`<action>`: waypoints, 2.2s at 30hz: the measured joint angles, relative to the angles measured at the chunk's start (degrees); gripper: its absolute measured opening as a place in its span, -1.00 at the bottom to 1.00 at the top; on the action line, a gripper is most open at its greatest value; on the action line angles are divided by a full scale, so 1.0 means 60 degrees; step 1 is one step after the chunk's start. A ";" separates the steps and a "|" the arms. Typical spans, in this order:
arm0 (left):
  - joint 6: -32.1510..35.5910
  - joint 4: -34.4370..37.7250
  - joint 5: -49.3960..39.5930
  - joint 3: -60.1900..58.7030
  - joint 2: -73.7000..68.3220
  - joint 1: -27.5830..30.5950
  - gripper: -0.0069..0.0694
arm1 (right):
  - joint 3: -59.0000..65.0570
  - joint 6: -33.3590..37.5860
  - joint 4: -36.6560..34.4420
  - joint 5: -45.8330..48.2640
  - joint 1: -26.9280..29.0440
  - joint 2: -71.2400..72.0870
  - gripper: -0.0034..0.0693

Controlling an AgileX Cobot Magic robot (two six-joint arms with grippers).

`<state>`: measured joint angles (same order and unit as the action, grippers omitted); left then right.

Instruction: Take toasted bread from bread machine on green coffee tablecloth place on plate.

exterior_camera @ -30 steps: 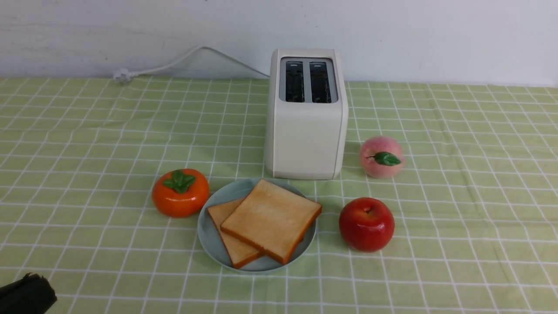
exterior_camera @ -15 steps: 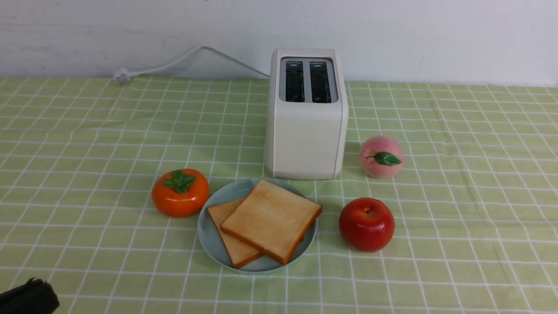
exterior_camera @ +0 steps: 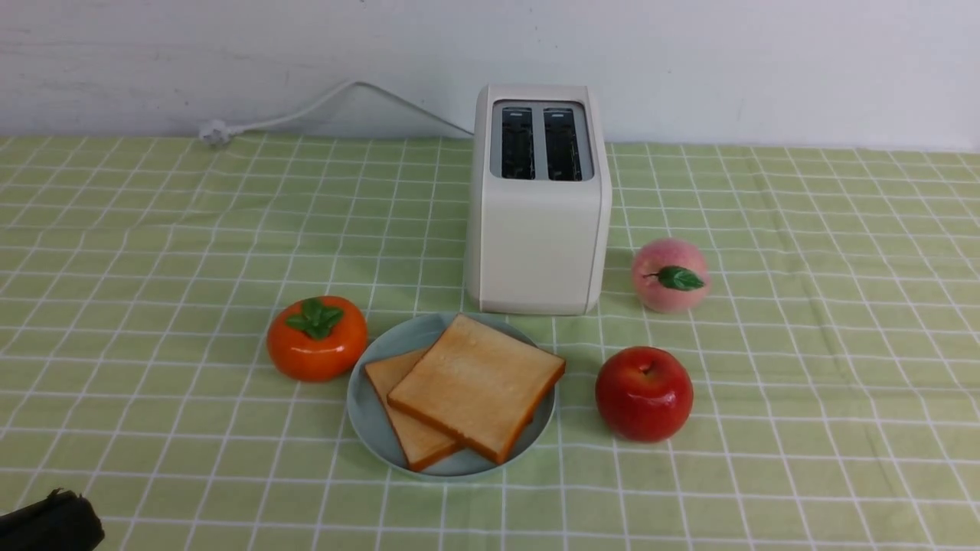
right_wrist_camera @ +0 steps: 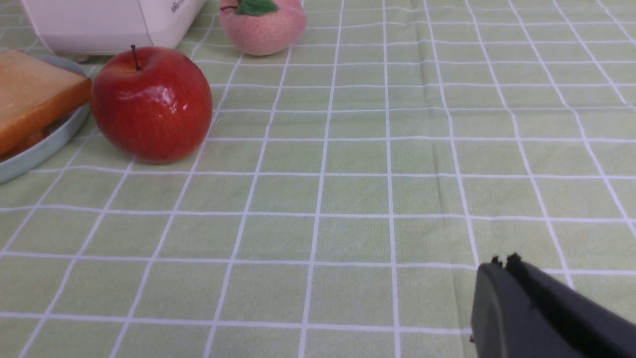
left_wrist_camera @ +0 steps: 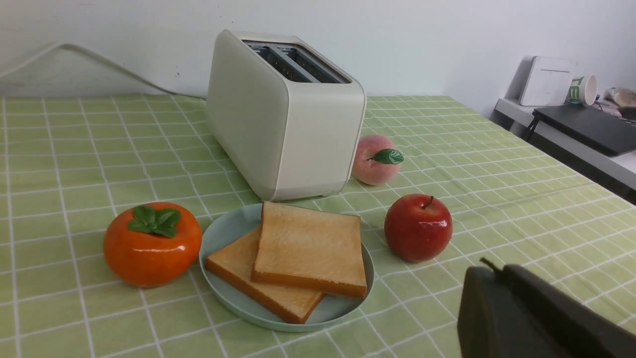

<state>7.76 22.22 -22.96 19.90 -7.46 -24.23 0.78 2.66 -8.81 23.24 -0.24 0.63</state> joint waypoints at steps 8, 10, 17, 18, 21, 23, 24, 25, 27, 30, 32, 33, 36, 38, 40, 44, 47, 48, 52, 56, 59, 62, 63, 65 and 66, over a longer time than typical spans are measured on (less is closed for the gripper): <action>0.0000 0.0000 -0.0007 0.0000 0.0000 0.0000 -0.81 | 0.0000 0.0000 0.0000 -0.0008 0.0000 0.0000 -0.93; 0.0000 0.0000 -0.0007 0.0000 0.0000 0.0000 -0.81 | 0.0000 0.0000 0.0000 -0.0008 0.0000 0.0000 -0.93; -0.0024 -0.0115 -0.0007 -0.0012 0.0132 0.0582 -0.83 | 0.0000 0.0000 0.0000 -0.0008 0.0000 0.0000 -0.92; -0.0067 -0.0121 0.0003 -0.0030 0.0224 0.0854 -0.85 | 0.0000 0.0000 0.0000 -0.0008 0.0000 0.0000 -0.92; -0.0160 -0.0294 0.0148 -0.0313 0.0668 0.1968 -0.85 | 0.0000 0.0000 0.0000 -0.0008 0.0000 0.0000 -0.91; -0.0184 -0.0504 0.0347 -0.0710 0.1033 0.2764 -0.85 | 0.0000 0.0000 0.0000 -0.0008 0.0000 0.0000 -0.91; -0.0196 -0.0571 0.0386 -0.0808 0.1104 0.2910 -0.85 | 0.0000 0.0000 0.0000 -0.0008 0.0000 0.0000 -0.91; -0.0206 -0.0699 0.0570 -0.1274 0.1318 0.3484 -0.85 | 0.0000 0.0000 0.0000 -0.0008 0.0000 0.0000 -0.90; -0.0216 -0.0764 0.0674 -0.1906 0.1347 0.3819 -0.85 | 0.0000 0.0000 0.0000 -0.0008 0.0000 0.0000 -0.90; -0.0253 -0.0788 0.0803 -0.2947 0.1347 0.4008 -0.85 | 0.0000 0.0000 0.0000 -0.0008 0.0000 0.0000 -0.90; -0.0425 -0.0805 0.0590 -0.3472 0.1347 0.4015 -0.85 | 0.0000 0.0000 0.0000 -0.0008 0.0000 0.0000 -0.90; -0.0545 -0.0846 0.0410 -0.3535 0.1347 0.4015 -0.85 | 0.0000 0.0000 0.0000 -0.0008 0.0000 0.0000 -0.89; -0.0747 -0.0957 0.0021 -0.3595 0.1347 0.4015 -0.85 | 0.0000 0.0000 0.0000 -0.0008 0.0000 0.0000 -0.88; -0.0836 -0.1009 0.0060 -0.3595 0.1347 0.4015 -0.85 | 0.0000 0.0000 0.0000 -0.0008 0.0000 0.0000 -0.87; -0.0859 -0.1009 0.0068 -0.3595 0.1347 0.4015 -0.85 | 0.0000 0.0000 0.0000 -0.0008 0.0000 0.0000 -0.87; -0.0904 -0.1020 0.0068 -0.3595 0.1347 0.4015 -0.85 | 0.0000 0.0000 0.0000 -0.0008 0.0000 0.0000 -0.87; -0.0916 -0.1168 0.0068 -0.3595 0.1347 0.4015 -0.85 | 0.0000 0.0000 0.0000 -0.0008 0.0000 0.0000 -0.87; -0.0916 -0.1268 0.0068 -0.3595 0.1347 0.4015 -0.85 | 0.0000 0.0000 0.0000 -0.0008 0.0000 0.0000 -0.87; -0.0919 -0.2009 0.0101 -0.3595 0.1347 0.4015 -0.85 | 0.0000 0.0000 0.0000 -0.0008 0.0000 0.0000 -0.87; -0.0919 -0.2295 0.0126 -0.3595 0.1347 0.4015 -0.85 | 0.0000 0.0000 0.0000 -0.0008 0.0000 0.0000 -0.87; -0.0919 -0.2327 0.0126 -0.3595 0.1347 0.4015 -0.85 | 0.0000 0.0000 0.0000 -0.0008 0.0000 0.0000 -0.87; -0.0919 -0.2327 0.0126 -0.3595 0.1347 0.4015 -0.85 | 0.0000 0.0000 0.0000 -0.0008 0.0000 0.0000 -0.86; -0.0919 -0.2327 0.0126 -0.3595 0.1347 0.4015 -0.85 | 0.0000 0.0000 0.0000 -0.0008 0.0000 0.0000 -0.86; -0.0919 -0.2327 0.0126 -0.3595 0.1347 0.4015 -0.85 | 0.0000 0.0000 0.0000 -0.0008 0.0000 0.0000 -0.85; -0.0919 -0.2327 0.0129 -0.3595 0.1347 0.4015 -0.85 | 0.0000 0.0000 0.0000 -0.0008 0.0000 0.0000 -0.85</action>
<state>2.24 8.25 -22.19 -1.67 0.61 -0.14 0.78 2.66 -8.81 23.19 -0.24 0.63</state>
